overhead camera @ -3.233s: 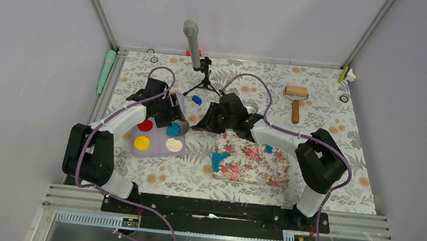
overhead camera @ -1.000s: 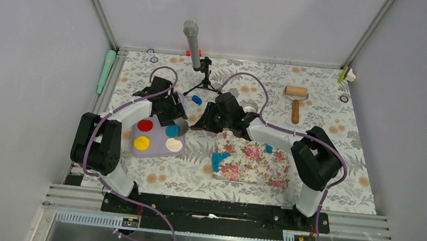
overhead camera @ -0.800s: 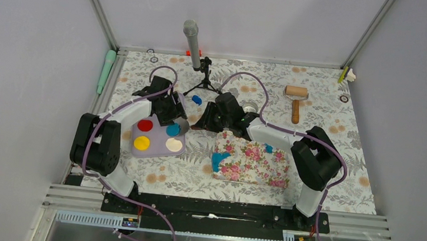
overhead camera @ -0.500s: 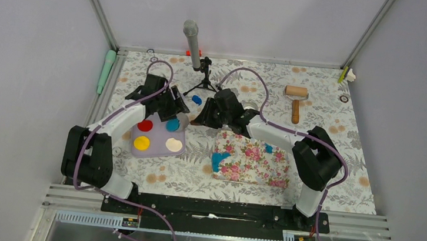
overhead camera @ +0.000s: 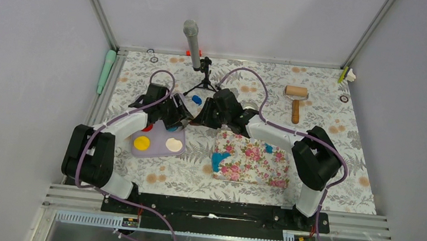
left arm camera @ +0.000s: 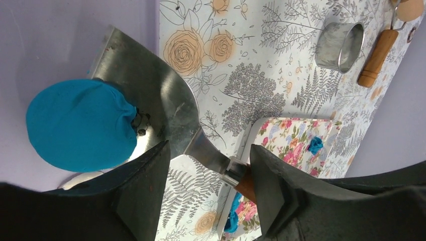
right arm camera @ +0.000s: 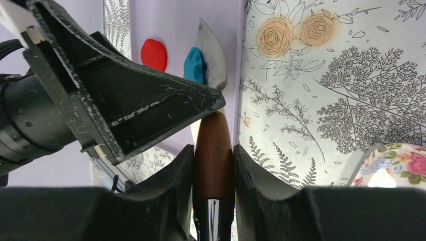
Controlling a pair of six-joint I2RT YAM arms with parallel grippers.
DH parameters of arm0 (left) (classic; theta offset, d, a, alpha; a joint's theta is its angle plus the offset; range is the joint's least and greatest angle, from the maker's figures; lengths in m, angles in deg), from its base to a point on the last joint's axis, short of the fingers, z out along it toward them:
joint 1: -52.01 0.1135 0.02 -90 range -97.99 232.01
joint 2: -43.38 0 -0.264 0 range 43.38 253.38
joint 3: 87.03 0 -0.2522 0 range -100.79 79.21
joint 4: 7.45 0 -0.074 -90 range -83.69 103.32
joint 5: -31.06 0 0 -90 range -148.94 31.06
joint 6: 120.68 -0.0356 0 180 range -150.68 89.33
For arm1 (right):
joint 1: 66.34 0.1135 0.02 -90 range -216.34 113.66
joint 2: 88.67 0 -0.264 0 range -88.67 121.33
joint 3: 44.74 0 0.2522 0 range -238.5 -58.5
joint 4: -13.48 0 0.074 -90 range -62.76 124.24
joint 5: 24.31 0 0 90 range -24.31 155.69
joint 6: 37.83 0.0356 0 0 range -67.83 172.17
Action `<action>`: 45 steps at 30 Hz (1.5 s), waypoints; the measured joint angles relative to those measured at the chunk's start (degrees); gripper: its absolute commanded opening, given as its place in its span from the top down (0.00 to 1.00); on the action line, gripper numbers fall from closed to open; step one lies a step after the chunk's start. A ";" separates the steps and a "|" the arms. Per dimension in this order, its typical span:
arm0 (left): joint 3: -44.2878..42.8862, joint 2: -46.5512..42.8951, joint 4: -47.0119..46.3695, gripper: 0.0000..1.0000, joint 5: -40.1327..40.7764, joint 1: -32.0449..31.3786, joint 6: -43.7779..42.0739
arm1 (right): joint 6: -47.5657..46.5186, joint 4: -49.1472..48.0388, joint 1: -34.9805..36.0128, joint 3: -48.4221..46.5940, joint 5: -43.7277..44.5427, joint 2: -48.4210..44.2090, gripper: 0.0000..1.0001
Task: Roll out the dumpling wrappers from the dough
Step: Place the dumpling wrapper on the plate.
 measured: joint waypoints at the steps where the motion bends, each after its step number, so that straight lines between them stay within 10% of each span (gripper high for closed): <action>1: 0.00 0.07 -0.02 0.39 0.00 0.00 0.02 | 0.00 0.00 0.00 0.00 0.02 0.00 1.00; 28: -0.02 -1.44 6.75 0.38 10.08 -0.37 -3.78 | -0.35 0.13 0.74 0.26 1.49 0.00 1.00; 45: -9.97 -10.64 14.73 0.20 -5.84 1.84 -4.00 | -7.87 0.09 1.88 0.20 4.98 0.04 1.00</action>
